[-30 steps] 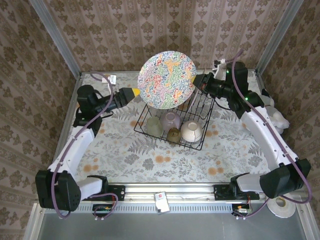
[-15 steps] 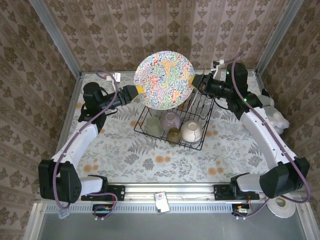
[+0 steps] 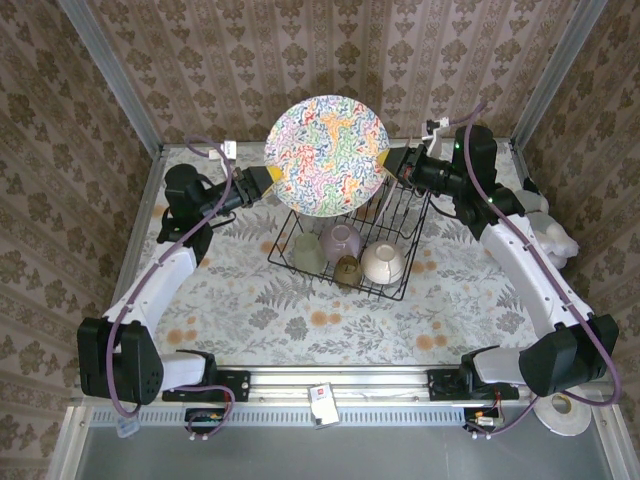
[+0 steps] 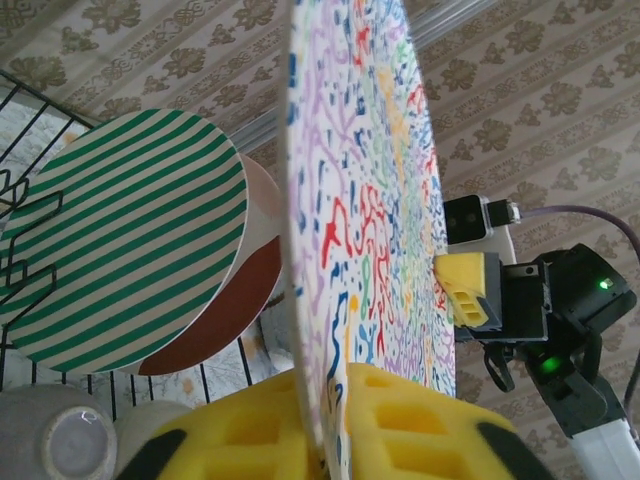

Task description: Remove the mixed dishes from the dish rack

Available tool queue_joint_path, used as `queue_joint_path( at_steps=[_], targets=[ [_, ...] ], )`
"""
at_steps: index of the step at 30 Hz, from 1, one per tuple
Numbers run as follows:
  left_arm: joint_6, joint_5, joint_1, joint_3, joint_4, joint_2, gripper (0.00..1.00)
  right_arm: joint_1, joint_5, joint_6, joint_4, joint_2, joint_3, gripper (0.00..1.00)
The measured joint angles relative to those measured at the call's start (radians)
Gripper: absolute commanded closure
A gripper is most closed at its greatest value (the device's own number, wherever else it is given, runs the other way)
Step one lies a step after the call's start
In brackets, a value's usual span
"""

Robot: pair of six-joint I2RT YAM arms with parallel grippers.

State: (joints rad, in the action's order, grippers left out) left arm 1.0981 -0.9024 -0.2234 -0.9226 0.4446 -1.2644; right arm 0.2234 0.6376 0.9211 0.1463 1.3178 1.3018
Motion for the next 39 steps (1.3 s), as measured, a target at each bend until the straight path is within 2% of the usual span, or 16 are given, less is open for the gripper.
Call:
queue_joint_path(
  at_steps=[4,5,7,9,10,12,13,19,23,30,36,39],
  targets=[
    [0.023,0.035,-0.005,0.002,-0.025,0.002,1.0,0.003,0.002,-0.03,-0.012,0.0,-0.003,1.0],
    [0.025,0.043,-0.007,0.005,-0.027,0.003,1.0,0.004,0.002,-0.036,-0.01,0.0,-0.004,0.96],
    [0.028,0.061,-0.013,0.018,-0.031,0.01,1.0,0.004,0.002,-0.048,-0.009,0.0,-0.008,0.76],
    [0.026,0.074,-0.018,0.031,-0.032,0.021,1.0,0.006,0.003,-0.056,-0.004,0.0,-0.015,0.44],
    [0.024,0.084,-0.019,0.039,-0.037,0.029,1.0,0.007,0.002,-0.063,0.004,0.0,-0.016,0.23],
    [0.024,0.109,-0.02,0.058,-0.05,0.045,1.0,0.012,-0.002,-0.083,0.017,-0.003,-0.016,0.03],
    [0.024,0.12,-0.02,0.066,-0.056,0.05,1.0,0.013,-0.005,-0.091,0.02,-0.007,-0.017,0.0],
    [0.024,0.2,-0.013,0.078,-0.067,0.064,1.0,0.013,-0.06,-0.153,0.055,-0.074,-0.036,0.0],
    [0.028,0.222,0.03,0.061,-0.071,0.065,1.0,0.013,-0.094,-0.19,0.074,-0.14,-0.072,0.0],
    [0.064,0.23,0.212,0.019,-0.048,0.04,1.0,0.013,-0.143,-0.242,0.157,-0.206,-0.124,0.0],
    [0.077,0.238,0.383,0.014,-0.059,-0.024,1.0,0.013,-0.236,-0.276,0.257,-0.263,-0.132,0.0],
    [0.076,0.243,0.449,0.017,-0.05,-0.073,1.0,0.013,-0.24,-0.293,0.266,-0.29,-0.148,0.0]
  ],
)
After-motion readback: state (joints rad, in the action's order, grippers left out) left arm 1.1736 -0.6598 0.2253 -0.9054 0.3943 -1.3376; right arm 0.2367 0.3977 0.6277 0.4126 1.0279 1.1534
